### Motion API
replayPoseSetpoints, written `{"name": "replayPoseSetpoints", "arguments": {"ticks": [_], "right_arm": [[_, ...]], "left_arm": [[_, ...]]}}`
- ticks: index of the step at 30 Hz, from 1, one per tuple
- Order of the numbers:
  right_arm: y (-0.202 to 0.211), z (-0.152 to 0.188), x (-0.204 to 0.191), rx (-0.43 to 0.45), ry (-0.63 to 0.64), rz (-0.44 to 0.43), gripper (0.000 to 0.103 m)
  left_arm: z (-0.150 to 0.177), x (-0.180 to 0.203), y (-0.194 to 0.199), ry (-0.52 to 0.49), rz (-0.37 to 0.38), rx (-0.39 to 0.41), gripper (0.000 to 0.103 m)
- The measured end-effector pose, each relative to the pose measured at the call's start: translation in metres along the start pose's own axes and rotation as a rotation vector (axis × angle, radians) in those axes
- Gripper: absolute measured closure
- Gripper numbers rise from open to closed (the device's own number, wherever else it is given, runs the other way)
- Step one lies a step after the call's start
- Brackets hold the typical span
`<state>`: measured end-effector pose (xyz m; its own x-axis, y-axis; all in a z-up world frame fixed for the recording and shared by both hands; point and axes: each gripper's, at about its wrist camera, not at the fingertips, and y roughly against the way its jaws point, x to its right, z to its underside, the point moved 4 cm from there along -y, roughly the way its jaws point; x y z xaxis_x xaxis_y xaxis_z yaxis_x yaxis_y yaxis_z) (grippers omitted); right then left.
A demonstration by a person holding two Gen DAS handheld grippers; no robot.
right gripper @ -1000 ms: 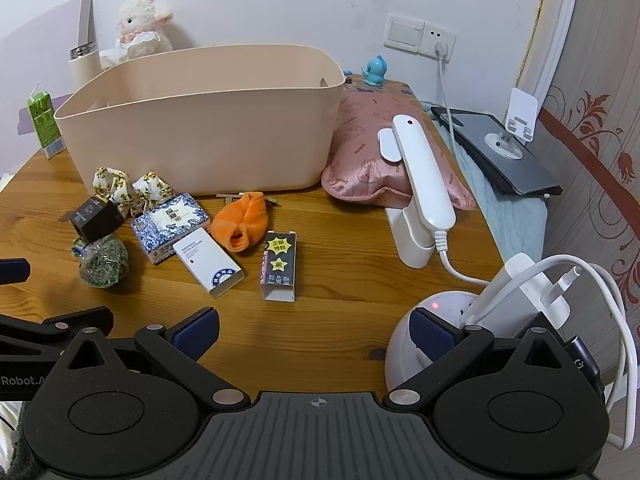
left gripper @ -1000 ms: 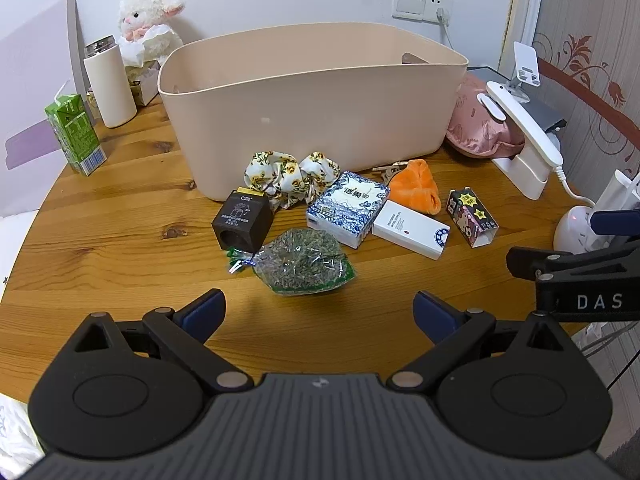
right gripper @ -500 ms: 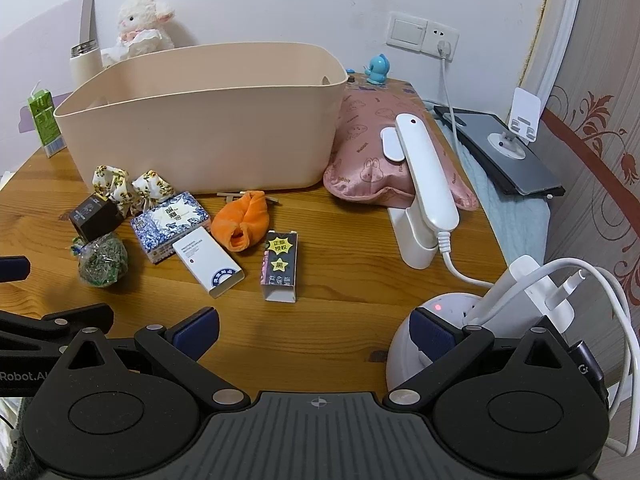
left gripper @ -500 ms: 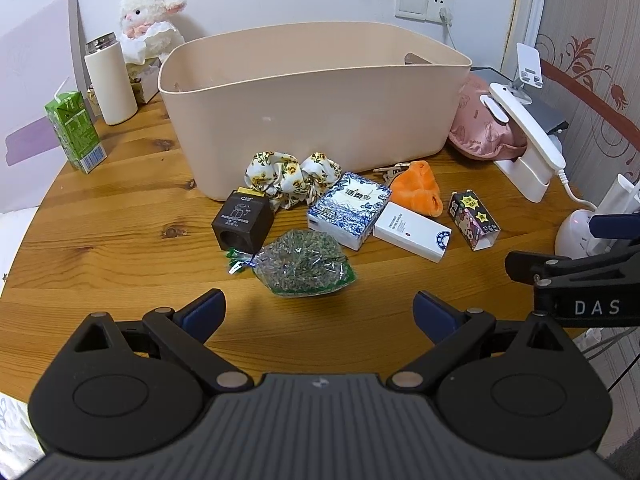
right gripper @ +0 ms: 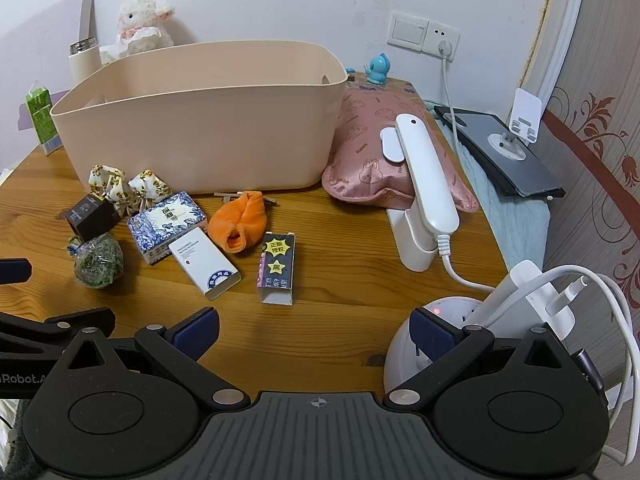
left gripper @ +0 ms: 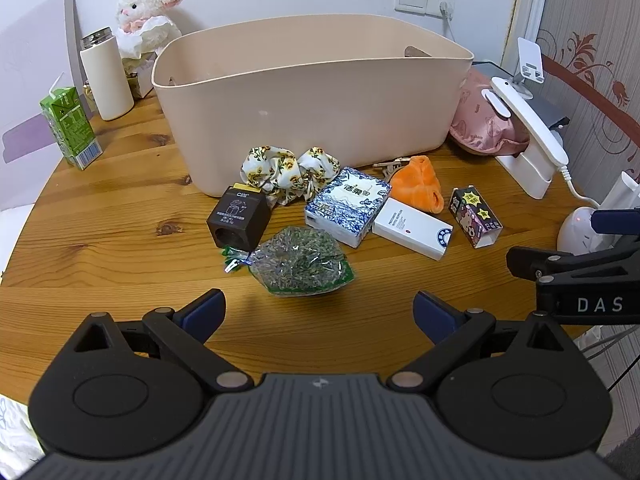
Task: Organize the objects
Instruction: 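Move both tools toward the herb bag and the star-labelled box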
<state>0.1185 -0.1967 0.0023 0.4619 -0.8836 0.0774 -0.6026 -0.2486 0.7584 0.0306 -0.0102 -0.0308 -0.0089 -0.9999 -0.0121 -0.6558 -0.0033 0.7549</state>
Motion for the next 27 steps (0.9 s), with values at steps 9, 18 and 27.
{"name": "replayPoseSetpoints", "arguments": {"ticks": [9, 18, 27], "right_arm": [[-0.003, -0.001, 0.001, 0.000, 0.003, -0.002, 0.000], [-0.013, -0.005, 0.002, 0.003, 0.024, 0.011, 0.000], [-0.034, -0.012, -0.010, -0.019, 0.065, 0.001, 0.003]], "left_arm": [[-0.003, -0.002, -0.002, 0.008, -0.005, -0.002, 0.003], [-0.008, -0.003, -0.017, 0.036, -0.020, -0.016, 0.003], [-0.014, -0.016, -0.039, 0.089, -0.045, -0.025, 0.003]]}}
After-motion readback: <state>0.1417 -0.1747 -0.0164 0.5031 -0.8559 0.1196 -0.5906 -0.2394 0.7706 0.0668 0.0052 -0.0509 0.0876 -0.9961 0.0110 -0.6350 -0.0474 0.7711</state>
